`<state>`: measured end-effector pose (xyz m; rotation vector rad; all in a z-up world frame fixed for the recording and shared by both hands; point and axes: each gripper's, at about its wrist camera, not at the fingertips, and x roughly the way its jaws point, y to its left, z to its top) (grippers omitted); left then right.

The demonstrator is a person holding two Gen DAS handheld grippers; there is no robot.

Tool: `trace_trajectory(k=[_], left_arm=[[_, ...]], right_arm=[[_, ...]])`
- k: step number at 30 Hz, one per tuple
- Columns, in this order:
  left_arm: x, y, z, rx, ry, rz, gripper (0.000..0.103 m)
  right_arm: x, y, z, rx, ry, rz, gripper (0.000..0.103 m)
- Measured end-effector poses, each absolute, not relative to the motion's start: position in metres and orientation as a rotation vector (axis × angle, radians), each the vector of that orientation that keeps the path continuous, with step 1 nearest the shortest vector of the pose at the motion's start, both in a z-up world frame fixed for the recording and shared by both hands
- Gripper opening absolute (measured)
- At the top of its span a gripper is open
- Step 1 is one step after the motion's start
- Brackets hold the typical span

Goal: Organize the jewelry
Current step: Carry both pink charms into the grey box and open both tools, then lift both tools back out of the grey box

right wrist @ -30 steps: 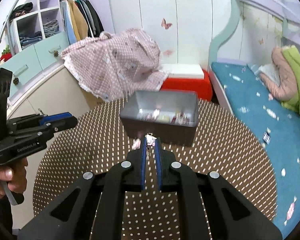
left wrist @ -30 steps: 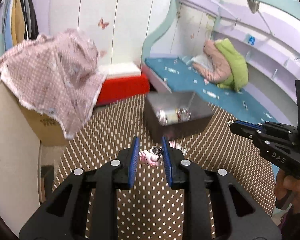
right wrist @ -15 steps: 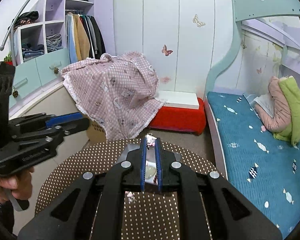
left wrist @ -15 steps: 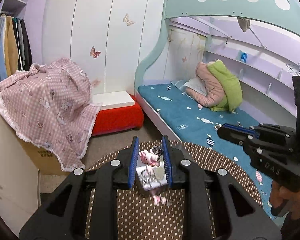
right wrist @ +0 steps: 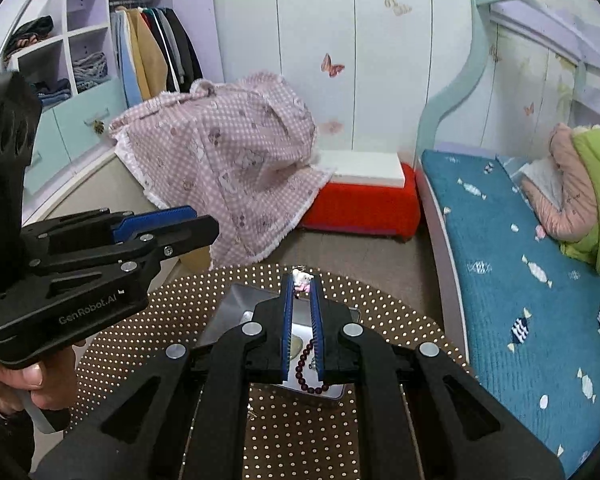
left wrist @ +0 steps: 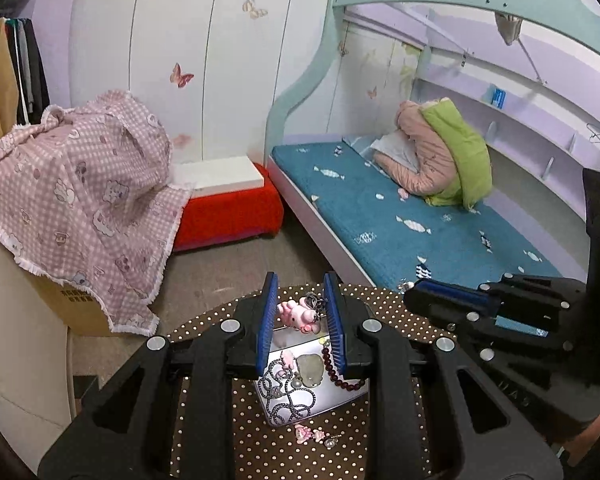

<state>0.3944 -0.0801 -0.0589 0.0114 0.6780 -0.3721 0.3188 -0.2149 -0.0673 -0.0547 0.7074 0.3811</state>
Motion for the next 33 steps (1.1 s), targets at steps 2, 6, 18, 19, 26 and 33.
trace_trajectory(k=[2,6,18,19,26,33], left_arm=[[0.399,-0.079,-0.064,0.007,0.691,-0.354,0.051],[0.396,-0.068,-0.065,-0.026,0.667,-0.308,0.083],[0.359,-0.040,-0.035,-0.018,0.548,-0.168,0.098],[0.356,-0.040,-0.032,-0.015,0.540,-0.163,0.098],[0.324,-0.030,-0.017,-0.015,0.489,-0.141,0.098],[0.297,-0.018,-0.011,-0.023,0.466,-0.129,0.098]], right_arm=[[0.323,-0.214,-0.071,-0.054,0.715,0.369,0.009],[0.326,-0.221,-0.072,-0.028,0.712,0.342,0.030],[0.306,-0.234,-0.050,0.019,0.625,0.279,0.095],[0.305,-0.234,-0.049,0.024,0.620,0.278,0.095],[0.288,-0.231,-0.037,0.032,0.591,0.286,0.095],[0.264,-0.229,-0.032,0.037,0.569,0.291,0.095]])
